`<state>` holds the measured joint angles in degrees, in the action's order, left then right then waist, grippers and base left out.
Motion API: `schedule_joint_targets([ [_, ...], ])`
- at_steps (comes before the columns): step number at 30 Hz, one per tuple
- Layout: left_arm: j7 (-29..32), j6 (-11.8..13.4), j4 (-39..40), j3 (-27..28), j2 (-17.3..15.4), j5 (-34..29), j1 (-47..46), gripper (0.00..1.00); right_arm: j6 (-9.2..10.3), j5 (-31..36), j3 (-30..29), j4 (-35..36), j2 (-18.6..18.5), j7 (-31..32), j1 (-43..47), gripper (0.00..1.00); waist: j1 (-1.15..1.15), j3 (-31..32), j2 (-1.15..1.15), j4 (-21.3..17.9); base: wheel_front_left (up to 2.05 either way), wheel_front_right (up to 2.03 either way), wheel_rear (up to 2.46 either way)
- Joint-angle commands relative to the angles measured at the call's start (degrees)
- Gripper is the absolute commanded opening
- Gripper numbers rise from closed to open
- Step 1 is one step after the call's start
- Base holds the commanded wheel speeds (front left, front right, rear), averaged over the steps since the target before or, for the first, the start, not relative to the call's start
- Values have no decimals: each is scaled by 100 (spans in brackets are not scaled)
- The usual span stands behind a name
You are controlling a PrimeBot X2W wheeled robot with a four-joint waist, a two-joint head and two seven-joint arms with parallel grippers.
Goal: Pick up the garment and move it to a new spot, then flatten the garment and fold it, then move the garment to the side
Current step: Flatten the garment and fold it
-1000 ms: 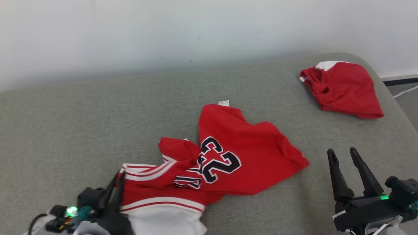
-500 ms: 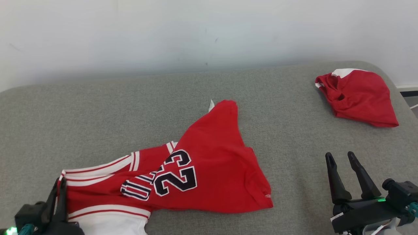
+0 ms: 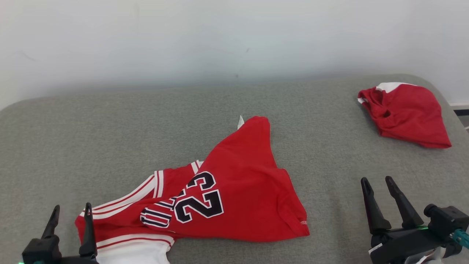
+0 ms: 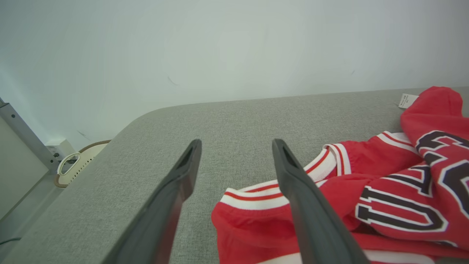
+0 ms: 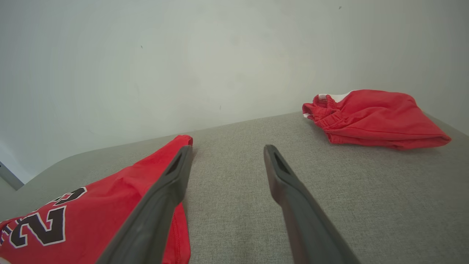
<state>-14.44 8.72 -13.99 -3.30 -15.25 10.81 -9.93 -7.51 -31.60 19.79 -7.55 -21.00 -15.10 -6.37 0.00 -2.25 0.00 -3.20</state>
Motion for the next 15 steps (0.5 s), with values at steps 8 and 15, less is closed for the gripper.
schedule_joint_targets([
  [8, -80, 118, 845, 113, 314, -177, 421, 100, 4, -179, 287, -218, -92, 27, -47, 100, 0, 87, 0, 343, 0, 0, 0],
  [15, -82, 34, 1336, 52, 735, -361, 731, 100, 4, -284, 684, -536, -39, 238, -319, 100, 0, 76, 0, 542, 0, 0, 0],
])
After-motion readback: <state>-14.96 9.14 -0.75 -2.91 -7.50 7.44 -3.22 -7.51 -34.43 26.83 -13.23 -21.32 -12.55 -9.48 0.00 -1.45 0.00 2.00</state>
